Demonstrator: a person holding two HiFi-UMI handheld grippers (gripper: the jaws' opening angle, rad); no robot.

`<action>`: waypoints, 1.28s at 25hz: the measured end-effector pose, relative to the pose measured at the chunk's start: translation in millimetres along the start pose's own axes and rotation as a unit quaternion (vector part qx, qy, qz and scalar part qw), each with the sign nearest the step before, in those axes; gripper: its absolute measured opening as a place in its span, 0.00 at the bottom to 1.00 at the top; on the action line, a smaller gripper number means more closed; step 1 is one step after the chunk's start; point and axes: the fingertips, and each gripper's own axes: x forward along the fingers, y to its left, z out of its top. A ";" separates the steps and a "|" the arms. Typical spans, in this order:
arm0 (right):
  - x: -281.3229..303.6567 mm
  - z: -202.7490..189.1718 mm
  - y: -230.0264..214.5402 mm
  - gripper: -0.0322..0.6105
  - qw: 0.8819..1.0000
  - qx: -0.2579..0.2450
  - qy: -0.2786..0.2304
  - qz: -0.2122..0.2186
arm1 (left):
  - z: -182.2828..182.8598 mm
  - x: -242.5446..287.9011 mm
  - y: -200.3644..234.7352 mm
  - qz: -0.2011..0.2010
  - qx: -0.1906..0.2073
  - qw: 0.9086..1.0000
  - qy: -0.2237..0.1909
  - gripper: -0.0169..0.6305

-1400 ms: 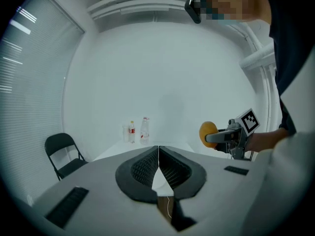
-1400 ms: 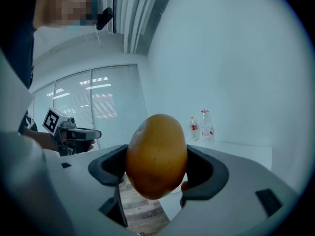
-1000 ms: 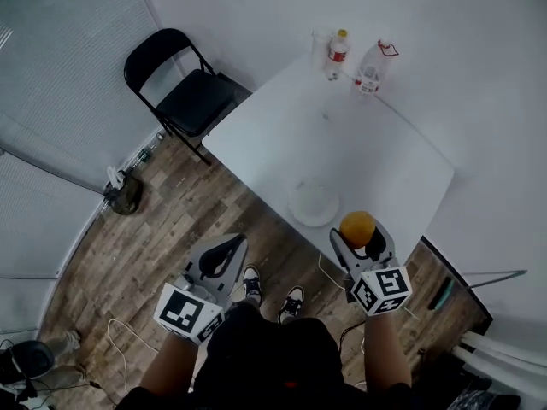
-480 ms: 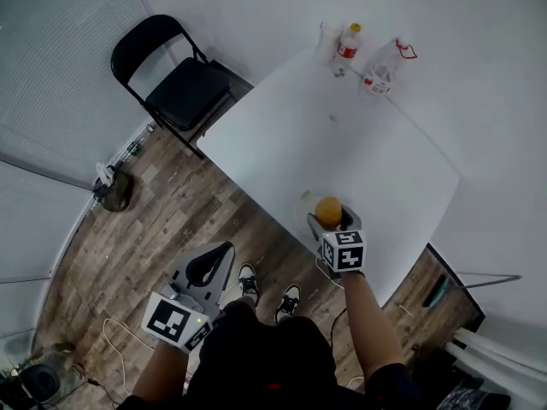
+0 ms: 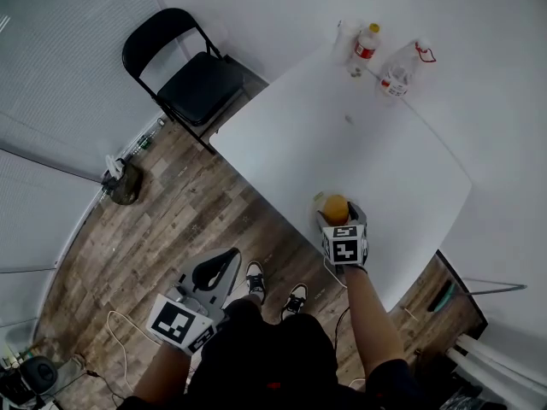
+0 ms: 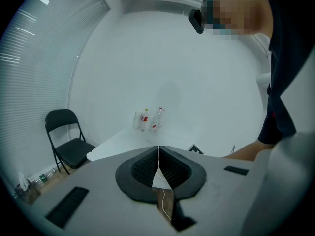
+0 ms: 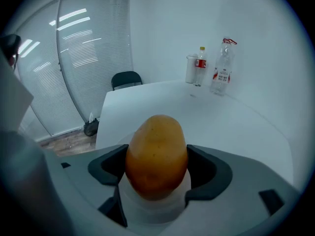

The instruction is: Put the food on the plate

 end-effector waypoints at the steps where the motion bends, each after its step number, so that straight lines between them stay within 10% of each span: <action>1: 0.5 0.6 0.5 0.61 1.000 -0.007 0.002 -0.003 | -1.6 -1.4 0.6 0.001 -0.001 1.000 0.007 0.06; 11: -74.9 44.8 -4.1 0.62 0.996 0.010 -0.089 -0.008 | 6.7 -12.0 -19.5 -0.014 0.001 1.000 -0.007 0.06; 19: -222.3 79.5 -14.7 0.61 0.966 0.066 -0.251 0.008 | 22.4 -20.1 -63.2 -0.032 0.026 0.999 -0.025 0.06; 32: -394.5 94.9 6.5 0.23 0.927 0.038 -0.374 0.009 | 56.3 -33.6 -135.7 -0.059 0.085 0.991 -0.088 0.06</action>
